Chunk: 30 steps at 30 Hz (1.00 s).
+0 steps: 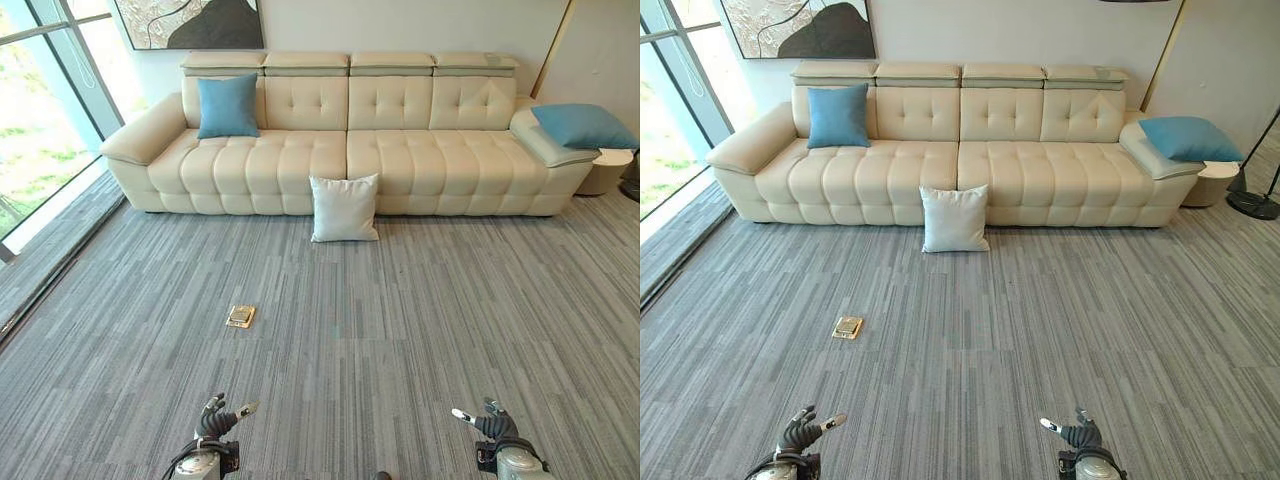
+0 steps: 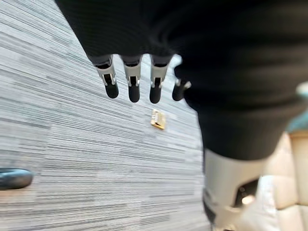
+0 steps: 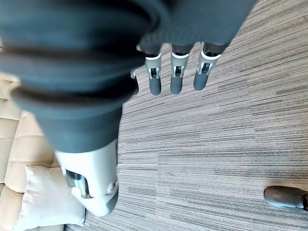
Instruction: Pick up all the scattered cushions and arrange them neatly on the sofa.
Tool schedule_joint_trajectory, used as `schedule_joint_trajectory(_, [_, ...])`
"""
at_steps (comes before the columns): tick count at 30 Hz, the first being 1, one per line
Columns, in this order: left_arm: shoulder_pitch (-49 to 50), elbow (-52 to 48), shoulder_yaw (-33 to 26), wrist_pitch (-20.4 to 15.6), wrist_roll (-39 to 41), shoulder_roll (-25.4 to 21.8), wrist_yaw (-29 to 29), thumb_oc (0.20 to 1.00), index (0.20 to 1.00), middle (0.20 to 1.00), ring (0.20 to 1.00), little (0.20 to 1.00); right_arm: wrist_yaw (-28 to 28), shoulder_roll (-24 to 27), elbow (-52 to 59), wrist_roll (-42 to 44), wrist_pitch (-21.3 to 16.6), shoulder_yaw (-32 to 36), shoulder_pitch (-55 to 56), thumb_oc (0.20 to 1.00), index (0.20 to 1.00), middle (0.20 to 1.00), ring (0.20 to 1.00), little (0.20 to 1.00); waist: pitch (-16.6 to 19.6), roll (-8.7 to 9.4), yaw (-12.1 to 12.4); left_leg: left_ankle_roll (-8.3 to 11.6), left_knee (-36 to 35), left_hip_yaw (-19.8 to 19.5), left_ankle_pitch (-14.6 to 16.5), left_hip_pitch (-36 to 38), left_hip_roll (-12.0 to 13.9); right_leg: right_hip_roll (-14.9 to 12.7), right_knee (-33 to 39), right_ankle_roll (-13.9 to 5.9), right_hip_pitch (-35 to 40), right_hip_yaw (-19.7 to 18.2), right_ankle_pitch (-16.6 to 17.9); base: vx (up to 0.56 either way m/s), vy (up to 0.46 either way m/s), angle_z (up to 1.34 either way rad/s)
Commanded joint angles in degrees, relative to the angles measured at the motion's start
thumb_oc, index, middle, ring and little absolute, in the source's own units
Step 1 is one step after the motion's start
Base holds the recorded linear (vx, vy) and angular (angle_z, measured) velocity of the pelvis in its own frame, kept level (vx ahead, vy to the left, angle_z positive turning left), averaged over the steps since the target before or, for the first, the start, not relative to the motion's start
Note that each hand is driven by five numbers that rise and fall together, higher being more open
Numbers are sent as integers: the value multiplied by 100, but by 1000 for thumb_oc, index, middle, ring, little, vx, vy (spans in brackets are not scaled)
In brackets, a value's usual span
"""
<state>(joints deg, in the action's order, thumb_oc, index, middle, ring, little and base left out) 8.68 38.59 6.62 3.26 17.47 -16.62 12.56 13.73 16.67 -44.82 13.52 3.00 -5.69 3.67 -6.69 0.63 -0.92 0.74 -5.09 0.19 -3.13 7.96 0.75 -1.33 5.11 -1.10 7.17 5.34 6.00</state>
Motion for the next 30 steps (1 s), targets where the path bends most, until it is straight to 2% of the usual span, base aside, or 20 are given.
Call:
schedule_joint_trajectory(1, [-415,46,61,-103,7,-44,75,1000,1000,1000,1000,1000,130,95,-39,26,-65,228,-352,1000,1000,1000,1000,1000,-269,11,48,44,9,303,734,197,-190,22,-11,-271,313,220,-1170,0,0,0])
schedule_joint_trajectory(10, [-471,-30,66,-102,37,-102,114,1000,1000,1000,1000,1000,127,161,61,-94,-24,125,-425,1000,1000,1000,1000,1000,-373,46,53,22,9,269,703,54,-194,13,-11,-272,176,205,-1147,5,3,0])
schedule_joint_trajectory(17, [-400,-55,15,-88,-8,-127,64,1000,1000,1000,1000,1000,91,172,223,-214,33,119,-414,1000,1000,1000,1000,1000,-462,35,17,-24,9,316,671,-319,-234,-22,-11,-304,-157,209,-1126,102,50,0])
schedule_joint_trajectory(24, [-427,-86,-55,-124,12,-167,119,1000,1000,1000,1000,1000,73,197,227,-224,36,112,-517,1000,1000,1000,1000,1000,-447,36,42,-156,9,267,837,-352,-311,-71,-11,-331,-137,174,-1185,129,67,1])
schedule_joint_trajectory(26, [-460,-54,-52,-126,25,-176,144,1000,1000,1000,1000,1000,67,215,308,-198,6,125,-559,1000,1000,1000,1000,1000,-482,-11,41,-233,9,249,899,-318,-322,-108,-438,-337,-317,130,-1273,126,129,0])
schedule_joint_trajectory(28, [-499,-86,-61,-106,17,-186,164,1000,1000,1000,1000,1000,62,214,379,-201,-17,149,-550,1000,1000,1000,1000,1000,-537,-83,43,-340,9,220,972,-277,-364,-180,-1483,-432,-823,105,-1401,44,158,-5])
schedule_joint_trajectory(30, [-520,-212,-83,-95,19,-214,177,1000,1000,1000,1000,1000,50,222,450,-231,-27,146,-550,1000,1000,1000,1000,1000,-689,-137,-3,-429,9,203,1037,-200,-408,-266,-2619,-524,-1441,95,-1123,3,129,-15])
